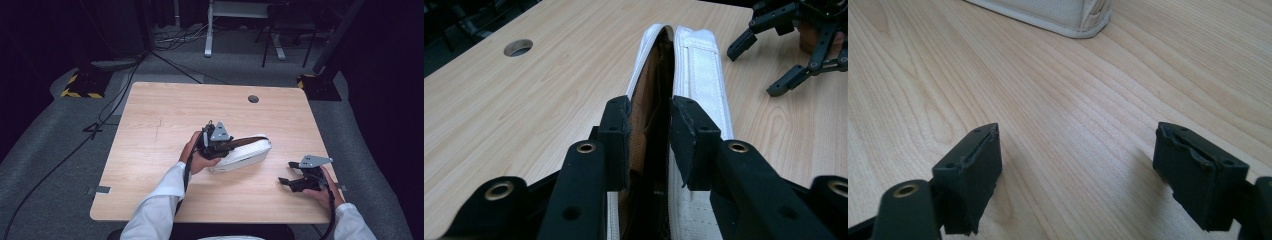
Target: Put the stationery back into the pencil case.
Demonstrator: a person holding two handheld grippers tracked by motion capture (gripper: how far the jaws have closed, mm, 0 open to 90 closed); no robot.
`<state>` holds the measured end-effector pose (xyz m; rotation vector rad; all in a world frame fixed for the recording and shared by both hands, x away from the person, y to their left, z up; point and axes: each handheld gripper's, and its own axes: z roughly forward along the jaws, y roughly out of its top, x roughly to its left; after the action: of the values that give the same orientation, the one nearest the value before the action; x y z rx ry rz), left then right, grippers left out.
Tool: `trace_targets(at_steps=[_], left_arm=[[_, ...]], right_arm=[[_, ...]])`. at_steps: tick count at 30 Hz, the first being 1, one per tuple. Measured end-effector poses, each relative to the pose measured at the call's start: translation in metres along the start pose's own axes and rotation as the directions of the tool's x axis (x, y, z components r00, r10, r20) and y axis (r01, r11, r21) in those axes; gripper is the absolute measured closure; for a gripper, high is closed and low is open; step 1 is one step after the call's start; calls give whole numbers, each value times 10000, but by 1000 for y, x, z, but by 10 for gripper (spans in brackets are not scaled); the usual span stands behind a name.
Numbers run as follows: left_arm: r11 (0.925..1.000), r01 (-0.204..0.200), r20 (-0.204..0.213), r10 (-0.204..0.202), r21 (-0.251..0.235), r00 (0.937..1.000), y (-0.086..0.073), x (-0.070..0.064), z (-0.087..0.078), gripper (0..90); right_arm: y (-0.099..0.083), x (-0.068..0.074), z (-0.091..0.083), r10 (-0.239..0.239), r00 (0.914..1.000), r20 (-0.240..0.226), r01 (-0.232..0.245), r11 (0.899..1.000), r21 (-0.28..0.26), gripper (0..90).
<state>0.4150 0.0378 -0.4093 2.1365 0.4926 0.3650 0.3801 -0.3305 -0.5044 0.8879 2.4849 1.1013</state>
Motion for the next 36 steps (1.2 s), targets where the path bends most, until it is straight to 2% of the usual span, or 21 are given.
trace_targets(at_steps=[3,15,21,24,27,36], left_arm=[[9999,125,0,-125,-93,9999,-1,2,-2,686],[9999,18,-331,-23,-154,9994,-1,8,-11,686],[10000,-7,-493,6,-21,9988,-2,10,-16,675],[10000,77,-619,-80,-47,9981,-4,11,-21,674],[10000,-52,-712,56,60,9974,-5,11,-27,672],[9998,32,-974,-14,178,9952,-12,15,-41,666]], right_arm=[[0,0,0,-1,10000,-2,1,10000,0,201],[0,0,0,2,10000,22,-2,10000,19,201],[0,0,0,11,10000,23,-11,10000,12,201],[0,0,0,12,10000,25,-12,10000,12,201],[0,0,0,12,10000,29,-12,10000,13,201],[0,0,0,9,10000,24,-9,10000,21,201]])
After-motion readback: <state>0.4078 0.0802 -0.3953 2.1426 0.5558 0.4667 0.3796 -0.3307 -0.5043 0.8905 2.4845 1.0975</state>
